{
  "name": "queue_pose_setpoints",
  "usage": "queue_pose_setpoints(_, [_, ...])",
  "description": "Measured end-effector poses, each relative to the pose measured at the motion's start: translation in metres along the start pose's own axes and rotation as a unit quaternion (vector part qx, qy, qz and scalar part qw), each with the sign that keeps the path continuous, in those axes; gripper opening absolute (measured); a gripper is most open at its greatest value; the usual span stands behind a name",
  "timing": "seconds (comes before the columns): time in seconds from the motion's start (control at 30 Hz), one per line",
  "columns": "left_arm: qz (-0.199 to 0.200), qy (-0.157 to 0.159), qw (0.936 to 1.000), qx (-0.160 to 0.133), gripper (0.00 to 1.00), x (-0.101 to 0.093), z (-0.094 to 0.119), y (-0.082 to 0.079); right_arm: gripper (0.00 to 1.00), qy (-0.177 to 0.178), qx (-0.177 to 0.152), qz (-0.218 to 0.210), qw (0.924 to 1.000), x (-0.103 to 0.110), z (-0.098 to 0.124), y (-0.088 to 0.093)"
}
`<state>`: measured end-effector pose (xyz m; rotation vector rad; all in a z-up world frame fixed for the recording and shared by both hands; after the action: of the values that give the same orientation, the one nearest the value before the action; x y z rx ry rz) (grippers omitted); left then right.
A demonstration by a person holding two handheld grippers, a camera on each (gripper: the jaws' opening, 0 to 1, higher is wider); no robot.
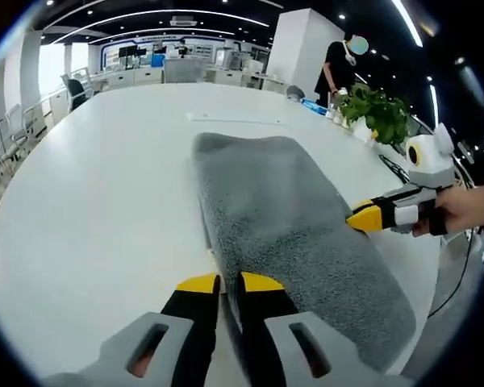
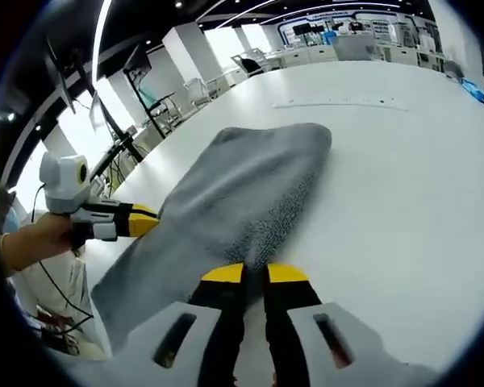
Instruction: Fold the towel on the table until its edges align and the towel forms a compact rectangular stack.
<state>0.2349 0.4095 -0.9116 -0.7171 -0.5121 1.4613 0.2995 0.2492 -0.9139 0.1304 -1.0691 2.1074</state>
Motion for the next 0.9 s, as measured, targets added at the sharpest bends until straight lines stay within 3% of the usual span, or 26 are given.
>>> queue_pose_setpoints(0.17, [0.007,0.004,0.9999,0.01,0.09,-0.005,-0.006,-0.003,0.04,0.005,-0.003,0.0,1.0,-0.006,0.004,-0.001])
queue_pose_setpoints(0.37, [-0.026,0.014,0.9995,0.012,0.08,-0.029,-0.012,-0.006,0.03,0.021,-0.006,-0.011,0.9997,-0.028,0.018,-0.001])
queue_pose_setpoints(0.9, [-0.068,0.083,0.9942,0.009,0.08,-0.121,-0.041,-0.022,0.04,0.092,-0.032,-0.046,0.9942,-0.098,0.081,0.017])
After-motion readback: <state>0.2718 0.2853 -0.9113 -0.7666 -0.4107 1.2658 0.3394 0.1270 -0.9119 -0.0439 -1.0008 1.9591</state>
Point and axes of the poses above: the point that each gripper's makers call its tool centre point, and the gripper's own axes: z roughly backward along the fingers, x roughly to its left, y roughly out of its underside, the point moved 1 cm from there along z, roughly backward along the fingers, and after that the axes turned 3 degrees about -z, right-handed, at the moved point
